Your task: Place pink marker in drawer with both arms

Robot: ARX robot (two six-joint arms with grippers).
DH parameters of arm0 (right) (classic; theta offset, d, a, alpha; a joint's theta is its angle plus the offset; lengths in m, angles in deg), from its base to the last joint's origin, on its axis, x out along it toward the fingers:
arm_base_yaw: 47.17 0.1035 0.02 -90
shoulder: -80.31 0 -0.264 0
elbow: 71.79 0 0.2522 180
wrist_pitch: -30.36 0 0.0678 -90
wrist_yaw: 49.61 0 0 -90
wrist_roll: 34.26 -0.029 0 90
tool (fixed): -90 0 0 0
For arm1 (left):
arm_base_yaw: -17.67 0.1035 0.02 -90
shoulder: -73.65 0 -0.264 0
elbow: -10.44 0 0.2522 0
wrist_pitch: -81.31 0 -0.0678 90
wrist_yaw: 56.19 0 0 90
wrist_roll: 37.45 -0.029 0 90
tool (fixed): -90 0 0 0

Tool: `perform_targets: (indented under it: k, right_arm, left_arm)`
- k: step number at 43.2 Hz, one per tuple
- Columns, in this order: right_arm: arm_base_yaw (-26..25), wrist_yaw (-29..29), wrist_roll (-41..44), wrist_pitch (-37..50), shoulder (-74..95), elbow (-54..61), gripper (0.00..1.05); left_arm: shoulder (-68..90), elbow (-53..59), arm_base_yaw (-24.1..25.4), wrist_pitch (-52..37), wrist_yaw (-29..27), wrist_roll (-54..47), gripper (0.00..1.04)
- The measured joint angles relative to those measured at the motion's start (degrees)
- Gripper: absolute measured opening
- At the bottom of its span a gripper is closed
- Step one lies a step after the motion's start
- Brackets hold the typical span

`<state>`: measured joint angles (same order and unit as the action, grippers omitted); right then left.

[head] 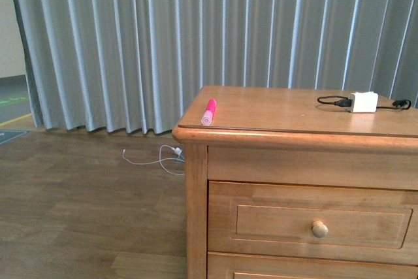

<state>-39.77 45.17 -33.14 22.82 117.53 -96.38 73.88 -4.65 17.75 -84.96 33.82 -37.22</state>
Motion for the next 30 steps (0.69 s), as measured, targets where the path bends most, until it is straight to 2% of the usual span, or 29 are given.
perform_targets:
  k: [8, 13, 21, 30]
  right_arm:
    - [3.93, -3.54, -1.62, 14.27, 27.71, -7.85, 0.96]
    - [5.29, -6.60, -2.47, 20.15, 42.71, -14.40, 0.96]
    - [8.35, -11.30, -3.10, 26.60, 61.44, -25.09, 0.96]
    - [9.66, -13.88, -4.44, 30.27, 73.29, -33.73, 0.96]
  left_arm:
    - [0.00, 0.00, 0.00, 0.00, -0.02, -0.02, 0.99]
    - [0.00, 0.00, 0.00, 0.00, -0.02, -0.02, 0.99]
    - [0.00, 0.00, 0.00, 0.00, -0.02, -0.02, 0.99]
    - [0.00, 0.00, 0.00, 0.00, 0.00, -0.02, 0.99]
